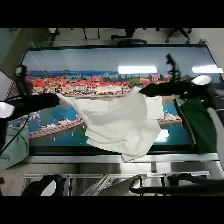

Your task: Fold the shirts.

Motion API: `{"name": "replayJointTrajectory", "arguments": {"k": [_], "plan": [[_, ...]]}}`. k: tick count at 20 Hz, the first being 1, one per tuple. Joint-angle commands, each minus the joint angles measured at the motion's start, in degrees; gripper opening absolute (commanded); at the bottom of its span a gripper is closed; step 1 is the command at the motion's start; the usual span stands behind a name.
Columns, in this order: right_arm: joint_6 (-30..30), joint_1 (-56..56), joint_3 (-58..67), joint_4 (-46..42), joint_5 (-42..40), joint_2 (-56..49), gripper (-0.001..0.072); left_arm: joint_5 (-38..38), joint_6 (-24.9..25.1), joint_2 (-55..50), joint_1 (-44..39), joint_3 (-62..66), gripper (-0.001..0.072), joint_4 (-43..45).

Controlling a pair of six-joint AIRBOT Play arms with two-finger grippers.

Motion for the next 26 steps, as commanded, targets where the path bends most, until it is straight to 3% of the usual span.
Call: {"name": "replayJointTrajectory", "arguments": {"k": [1, 3, 4, 5, 6, 11, 15, 18, 21, 23, 25, 26], "plan": [[-3.4, 3.9, -1.4, 1.5, -13.2, -11.7, 0.002, 9.6, 1.4, -12.6, -0.7, -0.4, 0.0012, -0.3], [-3.4, 3.8, 0.2, 2.7, -16.3, -14.6, 0.002, 7.3, 1.3, -19.4, 0.2, 5.4, 0.0013, -0.5], [-3.4, 3.8, 0.9, 2.6, -16.4, -15.0, 0.002, 4.6, 0.9, -21.9, 0.7, 8.4, 0.0085, -0.5], [-3.4, 3.8, 1.7, 2.2, -16.3, -15.0, 0.002, 0.9, 0.8, -23.8, 1.3, 11.5, 0.045, -0.5], [-3.3, 3.5, 2.8, 1.7, -15.9, -14.8, 0.002, -4.4, -0.9, -25.6, 2.1, 15.4, 0.0691, -0.5], [-3.1, -1.8, 8.5, 0.8, -15.3, -14.2, 0.002, -27.3, -6.3, -26.4, 4.9, 24.1, 0.0689, -0.5], [-3.1, -9.3, 9.9, 0.9, -16.8, -14.2, 0.0019, -29.2, -7.5, -18.0, 0.2, 7.7, 0.0689, -0.6], [-2.6, -14.1, 9.9, 0.9, -16.2, -14.3, 0.0019, -18.5, -10.2, -11.5, -8.8, -8.9, 0.0689, -1.3], [-2.7, -15.6, 9.9, 0.8, -12.6, -14.4, 0.002, 3.8, -10.5, -9.2, -20.5, -20.2, 0.0688, -12.2], [-2.7, -15.5, 9.9, 0.9, -11.3, -14.3, 0.002, 15.7, -10.4, -12.3, -27.3, -21.7, 0.0687, -18.7], [-2.8, -15.5, 9.9, 0.8, -10.6, -14.3, 0.002, 21.3, -10.3, -17.8, -32.1, -18.8, 0.0687, -20.6], [-3.2, -15.5, 9.9, 0.8, -10.2, -14.3, 0.002, 23.1, -10.3, -20.7, -33.9, -16.3, 0.0627, -20.5]]}}
